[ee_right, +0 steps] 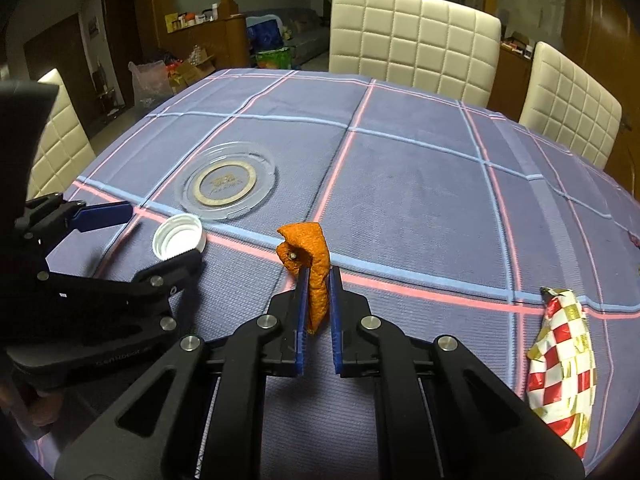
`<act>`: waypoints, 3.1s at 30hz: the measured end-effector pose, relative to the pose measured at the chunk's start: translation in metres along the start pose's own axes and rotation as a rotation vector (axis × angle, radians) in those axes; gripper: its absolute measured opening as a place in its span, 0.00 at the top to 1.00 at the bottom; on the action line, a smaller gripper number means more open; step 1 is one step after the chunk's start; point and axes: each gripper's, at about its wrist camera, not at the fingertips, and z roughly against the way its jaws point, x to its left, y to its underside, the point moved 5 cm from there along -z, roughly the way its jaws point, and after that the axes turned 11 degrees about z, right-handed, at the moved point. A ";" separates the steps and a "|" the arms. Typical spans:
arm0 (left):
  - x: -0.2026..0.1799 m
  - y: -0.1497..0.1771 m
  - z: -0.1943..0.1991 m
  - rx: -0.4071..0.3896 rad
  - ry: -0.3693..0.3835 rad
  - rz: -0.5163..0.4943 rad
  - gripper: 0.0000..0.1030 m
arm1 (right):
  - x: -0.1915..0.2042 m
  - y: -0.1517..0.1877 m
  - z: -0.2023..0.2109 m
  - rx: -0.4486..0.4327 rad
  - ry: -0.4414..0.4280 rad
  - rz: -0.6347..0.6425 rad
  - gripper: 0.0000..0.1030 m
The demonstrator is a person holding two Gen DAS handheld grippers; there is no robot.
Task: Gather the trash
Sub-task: 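Grasp the white bottle cap with the left gripper while the right gripper holds the peel, then carry the white cap and orange peel with both grippers over the bin, then open the left gripper to drop the white cap into the bin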
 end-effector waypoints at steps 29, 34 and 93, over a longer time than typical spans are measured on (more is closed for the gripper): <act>0.085 0.043 0.122 -0.184 -0.084 0.042 0.62 | 0.118 -0.013 0.095 -0.117 -0.042 0.198 0.90; 0.113 0.055 0.144 -0.217 -0.112 0.080 0.62 | 0.149 -0.017 0.114 -0.145 -0.048 0.248 0.90; 0.351 0.120 0.177 -0.237 -0.382 0.427 0.62 | 0.383 -0.094 0.108 -0.241 -0.195 0.591 0.90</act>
